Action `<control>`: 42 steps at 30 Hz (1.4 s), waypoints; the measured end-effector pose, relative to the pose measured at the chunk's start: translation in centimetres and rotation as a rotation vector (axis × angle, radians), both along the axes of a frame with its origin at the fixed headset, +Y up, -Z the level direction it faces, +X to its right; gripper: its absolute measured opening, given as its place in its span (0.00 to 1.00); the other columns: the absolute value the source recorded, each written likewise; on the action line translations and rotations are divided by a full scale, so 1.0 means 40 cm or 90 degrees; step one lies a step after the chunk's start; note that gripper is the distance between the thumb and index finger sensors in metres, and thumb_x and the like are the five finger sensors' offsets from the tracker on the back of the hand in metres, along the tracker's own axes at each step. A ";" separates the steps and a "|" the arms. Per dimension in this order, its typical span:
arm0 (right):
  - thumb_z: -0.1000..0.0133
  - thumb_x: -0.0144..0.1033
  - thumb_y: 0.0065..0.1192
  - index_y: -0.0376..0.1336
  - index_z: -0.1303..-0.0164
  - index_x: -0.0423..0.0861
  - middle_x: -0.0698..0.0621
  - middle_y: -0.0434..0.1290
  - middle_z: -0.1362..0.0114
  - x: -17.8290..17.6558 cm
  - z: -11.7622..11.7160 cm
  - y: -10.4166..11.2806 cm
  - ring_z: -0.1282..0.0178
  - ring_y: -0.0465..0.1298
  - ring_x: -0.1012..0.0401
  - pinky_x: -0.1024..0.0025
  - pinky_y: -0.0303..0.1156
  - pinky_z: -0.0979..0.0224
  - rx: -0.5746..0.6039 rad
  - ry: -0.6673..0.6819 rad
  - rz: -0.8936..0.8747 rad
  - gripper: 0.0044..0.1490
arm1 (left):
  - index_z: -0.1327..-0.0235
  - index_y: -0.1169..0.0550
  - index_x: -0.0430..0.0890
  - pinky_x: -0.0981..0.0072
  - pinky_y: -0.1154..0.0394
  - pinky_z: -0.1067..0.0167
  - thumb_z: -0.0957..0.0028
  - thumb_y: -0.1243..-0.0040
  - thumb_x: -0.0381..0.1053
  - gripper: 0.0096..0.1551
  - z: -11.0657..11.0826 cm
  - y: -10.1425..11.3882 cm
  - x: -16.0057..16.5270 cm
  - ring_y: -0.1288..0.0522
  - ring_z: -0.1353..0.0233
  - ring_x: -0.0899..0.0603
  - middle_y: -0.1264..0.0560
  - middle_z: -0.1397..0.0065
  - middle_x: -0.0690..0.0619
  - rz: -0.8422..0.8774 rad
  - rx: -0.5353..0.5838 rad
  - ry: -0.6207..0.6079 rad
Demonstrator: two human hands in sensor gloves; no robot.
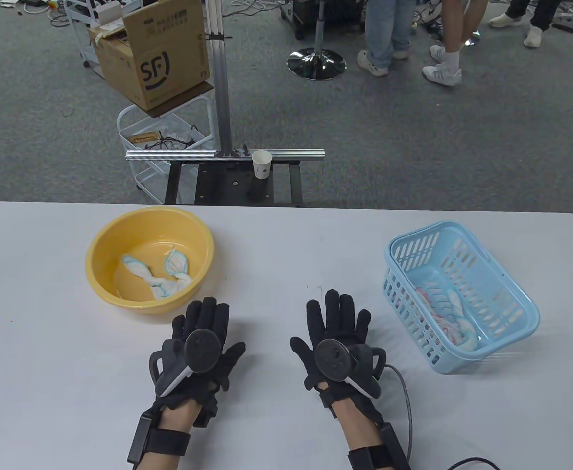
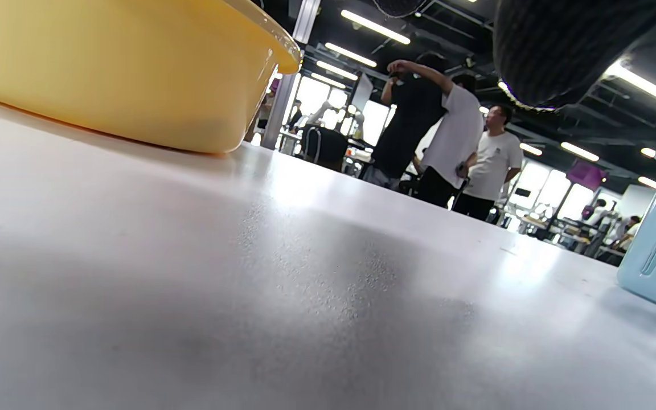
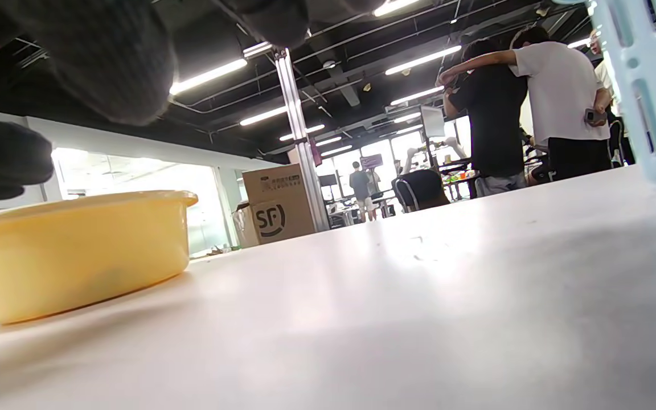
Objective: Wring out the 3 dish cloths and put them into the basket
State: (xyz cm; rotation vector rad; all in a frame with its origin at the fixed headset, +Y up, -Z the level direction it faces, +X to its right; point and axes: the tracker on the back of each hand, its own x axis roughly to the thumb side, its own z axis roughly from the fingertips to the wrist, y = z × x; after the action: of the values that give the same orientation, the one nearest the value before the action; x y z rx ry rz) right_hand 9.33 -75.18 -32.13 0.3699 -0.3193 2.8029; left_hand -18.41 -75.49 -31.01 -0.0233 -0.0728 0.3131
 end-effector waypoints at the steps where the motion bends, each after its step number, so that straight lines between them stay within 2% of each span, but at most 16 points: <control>1: 0.43 0.67 0.60 0.43 0.17 0.52 0.41 0.36 0.13 -0.001 0.002 0.000 0.14 0.36 0.39 0.27 0.35 0.24 -0.004 0.001 -0.001 0.54 | 0.18 0.54 0.60 0.36 0.63 0.20 0.54 0.38 0.72 0.58 0.000 -0.001 0.001 0.64 0.12 0.43 0.60 0.14 0.62 -0.002 -0.002 0.000; 8: 0.43 0.68 0.60 0.43 0.17 0.51 0.41 0.37 0.13 0.005 0.016 -0.002 0.13 0.37 0.39 0.27 0.36 0.24 -0.013 0.001 -0.016 0.54 | 0.18 0.52 0.59 0.36 0.61 0.20 0.54 0.38 0.72 0.57 0.004 0.002 -0.001 0.60 0.12 0.42 0.58 0.14 0.60 -0.018 0.004 0.019; 13: 0.43 0.67 0.60 0.44 0.17 0.50 0.40 0.38 0.13 0.014 0.019 0.000 0.14 0.38 0.38 0.27 0.37 0.24 -0.022 -0.006 -0.037 0.54 | 0.18 0.52 0.59 0.36 0.60 0.20 0.53 0.38 0.71 0.56 0.003 0.031 -0.010 0.59 0.12 0.42 0.57 0.14 0.61 0.001 0.015 0.039; 17: 0.43 0.67 0.60 0.44 0.17 0.50 0.40 0.39 0.13 0.009 0.022 0.000 0.14 0.40 0.38 0.27 0.38 0.24 -0.023 0.000 -0.038 0.53 | 0.17 0.52 0.60 0.37 0.60 0.20 0.53 0.38 0.71 0.56 -0.005 0.082 -0.022 0.60 0.12 0.43 0.58 0.14 0.61 0.043 0.027 0.058; 23: 0.42 0.66 0.60 0.45 0.17 0.49 0.39 0.40 0.13 0.007 0.022 -0.001 0.14 0.42 0.38 0.27 0.40 0.23 -0.029 0.005 -0.048 0.53 | 0.18 0.55 0.62 0.38 0.60 0.19 0.51 0.37 0.68 0.56 -0.063 0.180 -0.100 0.63 0.12 0.44 0.61 0.14 0.64 0.076 -0.002 0.084; 27: 0.42 0.66 0.60 0.45 0.18 0.49 0.39 0.41 0.13 0.006 0.026 0.003 0.14 0.42 0.38 0.27 0.40 0.23 -0.026 0.008 -0.055 0.52 | 0.18 0.55 0.63 0.38 0.60 0.19 0.50 0.37 0.66 0.55 -0.123 0.224 -0.196 0.63 0.12 0.44 0.62 0.15 0.65 0.076 -0.045 0.136; 31: 0.42 0.66 0.60 0.46 0.18 0.49 0.39 0.42 0.13 0.006 0.029 0.008 0.14 0.43 0.38 0.27 0.41 0.23 -0.022 0.010 -0.060 0.52 | 0.18 0.54 0.64 0.38 0.61 0.19 0.49 0.37 0.63 0.53 -0.178 0.235 -0.274 0.63 0.12 0.44 0.61 0.15 0.66 0.077 -0.104 0.176; 35: 0.42 0.66 0.60 0.46 0.18 0.49 0.39 0.42 0.13 0.007 0.028 0.005 0.14 0.44 0.38 0.27 0.41 0.23 -0.026 0.011 -0.051 0.51 | 0.19 0.49 0.69 0.39 0.59 0.19 0.49 0.35 0.61 0.49 -0.238 0.220 -0.327 0.61 0.12 0.44 0.58 0.14 0.67 0.079 -0.196 0.201; 42: 0.42 0.65 0.60 0.47 0.18 0.49 0.40 0.43 0.13 0.008 0.028 0.005 0.14 0.45 0.37 0.27 0.42 0.23 -0.032 0.017 -0.046 0.51 | 0.19 0.45 0.67 0.39 0.57 0.19 0.49 0.32 0.58 0.48 -0.321 0.165 -0.351 0.55 0.12 0.44 0.52 0.15 0.66 0.055 -0.309 0.203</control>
State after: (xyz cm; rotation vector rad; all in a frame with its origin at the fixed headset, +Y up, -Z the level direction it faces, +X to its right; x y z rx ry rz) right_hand 9.66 -74.99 -30.99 0.3770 -0.2498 2.7268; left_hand -32.44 -68.90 -43.84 -0.4518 0.3201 0.4118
